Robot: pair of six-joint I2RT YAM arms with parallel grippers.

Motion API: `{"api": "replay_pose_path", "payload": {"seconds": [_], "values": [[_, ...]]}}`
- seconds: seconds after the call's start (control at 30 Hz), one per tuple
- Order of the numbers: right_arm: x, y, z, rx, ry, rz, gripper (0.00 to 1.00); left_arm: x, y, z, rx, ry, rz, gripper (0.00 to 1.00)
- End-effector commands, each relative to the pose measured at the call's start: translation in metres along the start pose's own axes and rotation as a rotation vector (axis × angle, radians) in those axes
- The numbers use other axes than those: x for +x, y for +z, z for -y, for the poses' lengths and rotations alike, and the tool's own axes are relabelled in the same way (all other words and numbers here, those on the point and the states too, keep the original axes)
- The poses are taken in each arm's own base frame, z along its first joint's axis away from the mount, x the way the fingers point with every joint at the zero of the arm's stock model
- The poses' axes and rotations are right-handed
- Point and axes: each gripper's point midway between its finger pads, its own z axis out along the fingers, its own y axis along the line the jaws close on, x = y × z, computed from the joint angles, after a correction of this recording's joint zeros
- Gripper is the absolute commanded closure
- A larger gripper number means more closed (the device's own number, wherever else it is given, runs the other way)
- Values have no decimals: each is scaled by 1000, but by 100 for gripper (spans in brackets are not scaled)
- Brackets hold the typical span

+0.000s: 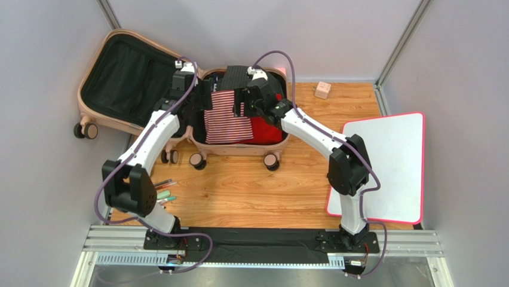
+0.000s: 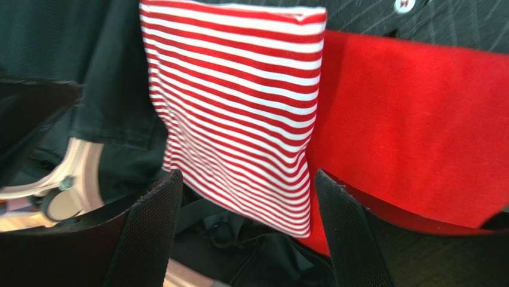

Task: Pack the luggage
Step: Place the clothes in the luggage, then close the luggage at the corner of the board.

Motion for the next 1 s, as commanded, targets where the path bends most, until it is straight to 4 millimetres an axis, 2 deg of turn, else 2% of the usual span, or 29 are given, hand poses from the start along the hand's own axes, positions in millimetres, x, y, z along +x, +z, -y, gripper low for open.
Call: {"api": "replay_pose_path", "payload": {"seconds": [0.0, 0.03, 0.1, 0.13, 0.17, 0.2, 0.23, 0.27, 0.3, 0.33, 0.4, 0.47, 0.57, 0.67, 0.77, 0.9, 0.97], "values": [[-60, -54, -20, -64, -14, 125, 18, -40, -58, -14, 8, -59, 111, 7], [-62, -58, -19, -64, -14, 127, 18, -45, -74, -20, 7, -76, 140, 6], [-63, -69, -13, -56, -12, 120, 18, -38, -86, -38, -20, -121, 138, 3], [-61, -70, -11, -53, -10, 117, 18, -39, -103, -46, -29, -137, 157, 2], [-62, -76, -10, -53, -8, 116, 18, -37, -109, -54, -45, -148, 160, 2], [-56, -76, -5, -46, -5, 103, 18, -29, -115, -73, -107, -173, 147, 2], [-52, -76, -3, -44, -7, 95, 18, -31, -130, -83, -138, -190, 172, 1], [-51, -78, -1, -44, -5, 91, 19, -30, -135, -93, -170, -200, 172, 0], [-43, -76, 2, -38, -2, 74, 19, -25, -144, -113, -237, -223, 160, 0], [-39, -76, 3, -43, 0, 62, 19, -25, -153, -121, -263, -239, 162, 0], [-30, -75, 2, -52, 5, 35, 19, -18, -169, -158, -388, -311, 140, 0], [-16, -72, 5, -55, 15, 1, 19, -18, -186, -183, -490, -314, 154, 0], [-7, -71, 6, -58, 24, -22, 20, -18, -194, -200, -548, -328, 174, 0], [2, -73, 8, -62, 35, -47, 20, -15, -200, -232, -612, -422, 186, 0], [12, -77, 11, -61, 39, -67, 20, -21, -198, -246, -637, -443, 208, 1], [25, -80, 16, -51, 38, -106, 21, -32, -205, -265, -707, -468, 258, 1], [31, -82, 18, -48, 36, -123, 21, -31, -204, -278, -738, -494, 271, 0]]}}
